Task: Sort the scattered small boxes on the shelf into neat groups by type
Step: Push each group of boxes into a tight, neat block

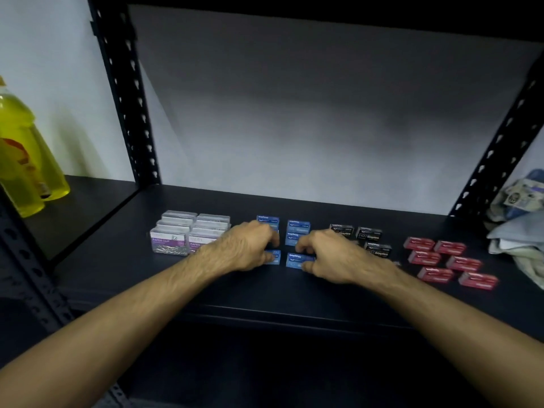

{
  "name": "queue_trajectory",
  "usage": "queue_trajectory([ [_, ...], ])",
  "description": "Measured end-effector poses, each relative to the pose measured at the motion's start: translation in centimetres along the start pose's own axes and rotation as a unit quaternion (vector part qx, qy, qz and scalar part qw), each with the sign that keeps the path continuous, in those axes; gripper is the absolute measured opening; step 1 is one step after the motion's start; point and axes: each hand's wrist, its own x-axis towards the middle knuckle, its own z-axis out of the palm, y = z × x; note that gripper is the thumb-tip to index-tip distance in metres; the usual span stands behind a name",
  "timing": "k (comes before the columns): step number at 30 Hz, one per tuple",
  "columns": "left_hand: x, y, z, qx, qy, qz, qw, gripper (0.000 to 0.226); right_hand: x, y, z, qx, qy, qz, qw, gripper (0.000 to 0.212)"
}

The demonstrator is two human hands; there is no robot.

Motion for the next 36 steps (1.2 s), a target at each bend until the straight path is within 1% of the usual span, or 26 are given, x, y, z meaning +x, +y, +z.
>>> queue_trajectory([
  [2, 0.1, 0.0, 0.1, -0.012, -0.010, -0.005, 1.000, 0.021, 0.1, 0.1, 0.4, 0.001, 0.004, 0.001, 1.000, 0.023],
  [7, 0.0, -0.2, 0.1, -0.033, -0.022, -0.008, 0.999, 0.025, 0.4, 0.2, 1.1, 0.026, 0.019, 0.003, 0.999, 0.018],
  [12, 0.1, -0.3, 0.1, -0.046, -0.034, -0.002, 0.998, 0.023, 0.7, -0.2, 1.6, 0.050, 0.031, 0.010, 0.998, 0.018],
  [24, 0.2, -0.5, -0.1, -0.052, -0.033, 0.010, 0.998, 0.026, 0.8, -0.5, 1.8, 0.059, 0.044, 0.013, 0.997, 0.016],
  [36, 0.1, -0.3, -0.1, -0.044, -0.033, 0.003, 0.998, 0.029, 0.8, -0.6, 1.8, 0.062, 0.042, 0.014, 0.997, 0.022],
])
